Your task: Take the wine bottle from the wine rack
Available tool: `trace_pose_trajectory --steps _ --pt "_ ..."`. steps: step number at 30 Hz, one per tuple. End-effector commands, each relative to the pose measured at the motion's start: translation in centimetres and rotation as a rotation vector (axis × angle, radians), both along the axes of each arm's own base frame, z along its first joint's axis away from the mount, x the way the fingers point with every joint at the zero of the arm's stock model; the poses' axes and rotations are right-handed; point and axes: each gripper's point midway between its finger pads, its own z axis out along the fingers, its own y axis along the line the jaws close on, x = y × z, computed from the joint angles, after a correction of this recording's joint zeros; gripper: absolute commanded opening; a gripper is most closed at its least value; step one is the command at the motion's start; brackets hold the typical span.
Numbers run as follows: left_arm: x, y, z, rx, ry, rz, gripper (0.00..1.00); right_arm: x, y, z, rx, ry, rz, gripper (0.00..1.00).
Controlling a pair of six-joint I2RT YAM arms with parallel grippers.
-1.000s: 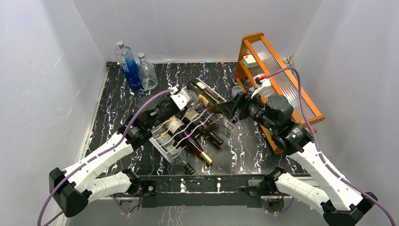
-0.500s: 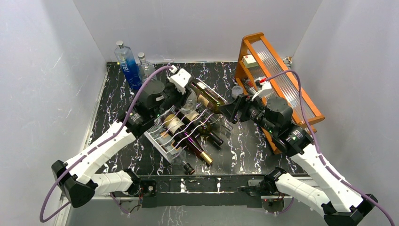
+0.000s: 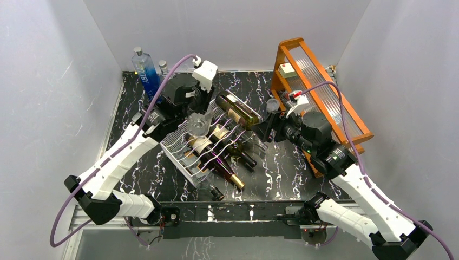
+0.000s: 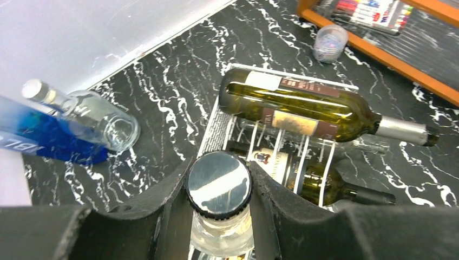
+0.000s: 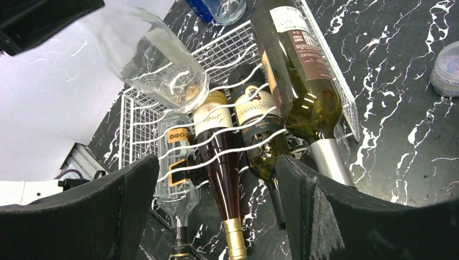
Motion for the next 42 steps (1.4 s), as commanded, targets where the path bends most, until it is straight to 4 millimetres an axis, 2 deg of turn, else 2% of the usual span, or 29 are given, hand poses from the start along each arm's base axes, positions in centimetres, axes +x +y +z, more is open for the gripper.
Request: trace_pose_trajectory --steps 1,6,10,11,12,18,23,24,29,31,40,42 --pt "0.4 2.7 8.7 -0.105 -0.206 0.121 0.00 0.0 0.3 0.8 0.013 -0.035 0.022 0.91" --pt "0.9 5.1 10.7 -0.021 -0.256 0.188 0.00 -0.1 0.6 0.6 0.005 -0.032 0.039 0.91" --pt "2.1 8.9 11.7 -0.004 -0.288 0.279 0.00 -0.3 1.0 0.3 -0.001 -0.019 0.066 0.92" --pt "2.5 9.9 11.7 -0.010 -0.285 0.298 0.00 -0.3 1.0 0.3 -0.004 -0.020 0.069 0.97" --pt "3.0 11.1 11.7 -0.012 -0.282 0.321 0.00 -0.4 1.0 0.3 -0.009 -0.022 0.074 0.98" --pt "6.2 16.7 11.2 -0.011 -0.281 0.460 0.00 -0.3 1.0 0.7 -0.051 -0.053 0.093 0.98" --pt "8.5 21.3 9.6 -0.032 -0.252 0.579 0.00 -0.1 1.2 1.0 -0.081 -0.065 0.112 0.98" --pt "8.9 23.0 9.1 -0.044 -0.247 0.624 0.00 -0.1 1.2 1.0 -0.087 -0.067 0.117 0.98" --pt "10.4 28.4 7.2 -0.241 -0.246 0.774 0.00 0.1 0.9 0.8 -0.112 -0.081 0.109 0.98" --pt "11.9 30.1 5.4 -0.281 -0.234 0.818 0.00 0.4 0.8 0.8 -0.123 -0.086 0.099 0.98" --pt "16.2 37.1 0.9 -0.326 -0.246 0.959 0.00 1.1 0.6 0.9 -0.151 -0.115 0.083 0.98" --pt "17.3 38.1 0.0 -0.336 -0.241 0.950 0.00 1.3 0.6 1.1 -0.155 -0.120 0.074 0.98"
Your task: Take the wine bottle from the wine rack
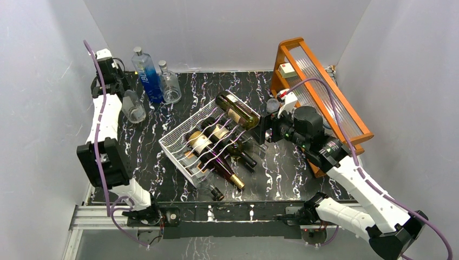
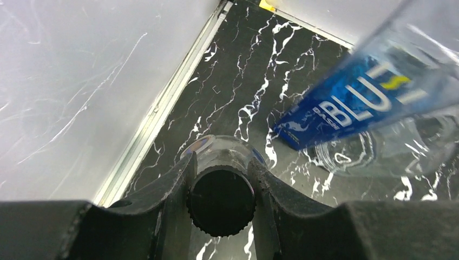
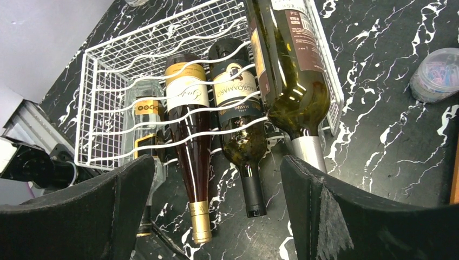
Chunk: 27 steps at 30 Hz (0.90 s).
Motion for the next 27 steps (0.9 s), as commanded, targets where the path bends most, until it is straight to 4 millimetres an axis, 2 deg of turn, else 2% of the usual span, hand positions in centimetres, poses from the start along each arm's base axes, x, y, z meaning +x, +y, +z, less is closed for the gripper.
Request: trace_pose_trajectory --steps 1,5,9,16,27 --pt "3.5 2.5 9.0 0.034 -0.362 0.008 0.00 1.0 0.0 3.6 0.028 -0.105 -0.017 0.98" --pt "5.3 3.6 7.6 0.034 -0.351 0.004 0.00 1.5 0.3 3.5 0.019 -0.104 -0.014 0.98" --pt "7.0 3.6 6.7 0.044 -0.334 -0.040 0.00 2.0 0.6 3.1 0.004 -0.091 -0.017 0.98" --pt "9.4 1.6 7.0 0.036 -0.381 -0.201 0.00 2.5 1.2 2.6 0.004 -0.074 -0.010 0.98" --pt "10.3 -0.3 6.7 0.028 -0.397 -0.323 0.00 2.4 1.5 2.4 0.024 -0.062 -0.005 0.98"
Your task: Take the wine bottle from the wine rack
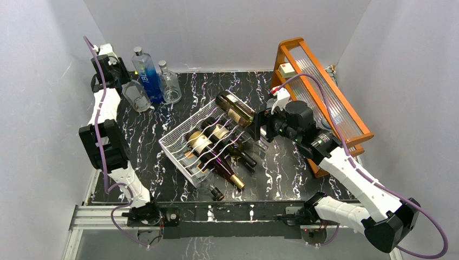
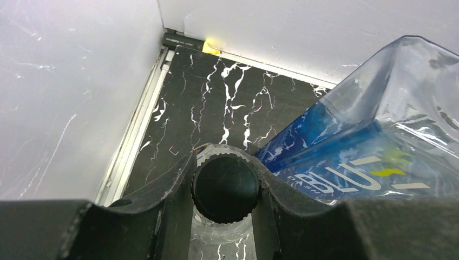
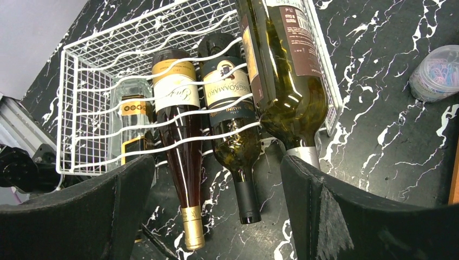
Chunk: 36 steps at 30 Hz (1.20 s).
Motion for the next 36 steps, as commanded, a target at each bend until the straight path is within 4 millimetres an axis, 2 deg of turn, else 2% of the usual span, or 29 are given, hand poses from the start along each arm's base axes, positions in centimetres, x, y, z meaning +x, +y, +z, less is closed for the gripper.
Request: trace_pose_trajectory --steps 1,7,8,12,15,21,24,26,27,28,29,30,31,32,35,36 --pt "1.3 -1.4 9.9 0.069 -0.286 -0.102 0.00 0.6 0.5 3.9 0.086 -0.090 -0.002 0.98" --pt "0.9 -1.4 8.9 0.085 -0.263 -0.106 0.01 0.5 0.6 4.3 0.100 -0.092 0.001 0.98" --pt "0.8 -1.4 8.9 0.087 -0.262 -0.104 0.07 0.5 0.6 4.3 0.101 -0.092 0.002 0.98" --pt "0.1 -1.5 8.7 0.084 -0.264 -0.094 0.45 0.4 0.8 4.3 0.108 -0.087 0.007 0.98" --pt "-0.7 -1.9 8.4 0.074 -0.262 -0.098 0.65 0.3 0.9 4.4 0.116 -0.083 0.012 0.98" --pt "-3.3 -2.1 7.8 0.022 -0.210 -0.042 0.74 0.0 0.9 4.4 0.123 -0.073 0.021 0.98" --pt "-5.6 -3.0 7.0 -0.036 -0.170 -0.028 0.80 -0.4 0.8 4.4 0.123 -0.061 0.022 0.98" --pt "-7.7 -3.9 7.5 -0.073 -0.177 -0.020 0.83 -0.6 0.6 4.3 0.120 -0.050 0.024 0.98" --pt "-8.6 -4.4 7.5 -0.103 -0.181 -0.021 0.85 -0.8 0.6 4.2 0.120 -0.042 0.027 0.98" --pt "-9.4 -5.2 7.1 -0.144 -0.179 -0.030 0.95 -1.0 0.5 4.0 0.118 -0.031 0.027 0.98" --pt "-10.3 -6.3 6.9 -0.190 -0.183 -0.052 0.98 -1.2 0.5 3.8 0.119 -0.021 0.028 0.98" --pt "-11.3 -8.3 7.5 -0.250 -0.200 -0.114 0.98 -1.4 0.4 3.4 0.117 -0.009 0.029 0.98" --pt "-12.9 -11.5 7.5 -0.286 -0.194 -0.221 0.98 -1.8 0.4 2.5 0.109 0.032 0.031 0.98" --pt "-14.2 -13.4 7.1 -0.279 -0.188 -0.269 0.98 -2.1 0.3 1.8 0.106 0.060 0.029 0.98" --pt "-18.8 -19.1 9.2 -0.208 -0.219 -0.448 0.98 -2.9 -0.8 -0.5 0.100 0.122 -0.023 0.98" --pt "-19.7 -21.0 8.9 -0.221 -0.189 -0.517 0.98 -2.7 -1.3 -1.1 0.083 0.123 -0.056 0.98"
